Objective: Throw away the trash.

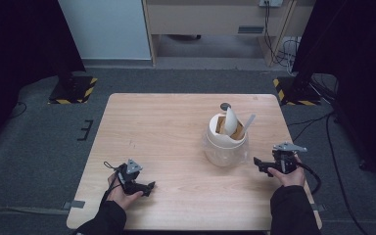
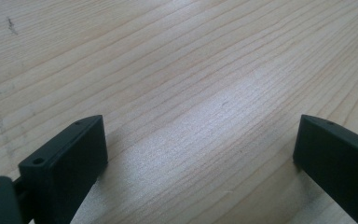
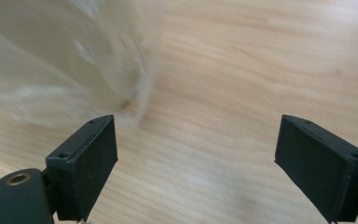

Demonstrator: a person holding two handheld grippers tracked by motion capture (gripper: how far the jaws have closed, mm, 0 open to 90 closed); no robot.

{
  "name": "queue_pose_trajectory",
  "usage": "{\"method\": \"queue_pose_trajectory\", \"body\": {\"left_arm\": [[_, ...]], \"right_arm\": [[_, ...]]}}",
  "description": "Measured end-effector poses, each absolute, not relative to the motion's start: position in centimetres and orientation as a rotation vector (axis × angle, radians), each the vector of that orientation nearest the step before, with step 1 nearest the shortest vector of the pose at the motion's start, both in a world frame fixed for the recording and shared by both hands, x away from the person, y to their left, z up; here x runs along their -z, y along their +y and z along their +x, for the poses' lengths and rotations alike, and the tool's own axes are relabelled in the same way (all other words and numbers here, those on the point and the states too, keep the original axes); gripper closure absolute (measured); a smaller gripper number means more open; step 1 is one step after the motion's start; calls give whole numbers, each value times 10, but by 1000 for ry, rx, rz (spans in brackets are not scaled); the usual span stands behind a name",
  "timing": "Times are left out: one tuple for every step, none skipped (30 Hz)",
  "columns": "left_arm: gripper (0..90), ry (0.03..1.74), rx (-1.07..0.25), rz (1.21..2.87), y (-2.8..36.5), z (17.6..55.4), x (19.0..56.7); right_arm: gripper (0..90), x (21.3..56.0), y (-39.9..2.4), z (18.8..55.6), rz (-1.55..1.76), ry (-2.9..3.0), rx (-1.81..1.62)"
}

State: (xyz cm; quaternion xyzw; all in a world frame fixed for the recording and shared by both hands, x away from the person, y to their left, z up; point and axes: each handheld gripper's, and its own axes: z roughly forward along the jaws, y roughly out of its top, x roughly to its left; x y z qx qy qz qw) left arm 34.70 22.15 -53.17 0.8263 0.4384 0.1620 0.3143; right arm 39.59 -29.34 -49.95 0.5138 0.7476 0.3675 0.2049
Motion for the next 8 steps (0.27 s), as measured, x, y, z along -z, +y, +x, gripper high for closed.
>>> {"method": "queue_pose_trajectory", "body": {"left_arm": [[3,1149,-430,2171,221,347,533],[0,1144,-433,2168,221,347,534],[0,1143,-434,2165,222,347,534],[0,1140,-435,2163,222,347,534],[0,1140,-435,2163,222,347,534],[0,1134,-441,2155,222,346,535],[0,1131,-443,2150,223,346,535],[0,1131,-443,2150,223,346,535]], "right_arm": [[128,505,-299,396,1451,2080,-1014],[123,507,-300,396,1458,2075,-1014],[118,509,-301,396,1466,2077,-1007],[115,512,-302,396,1480,2081,-994],[115,512,-302,396,1480,2081,-994],[111,518,-303,397,1483,2118,-953],[109,519,-303,396,1490,2127,-939],[109,519,-303,396,1490,2127,-939]]}}
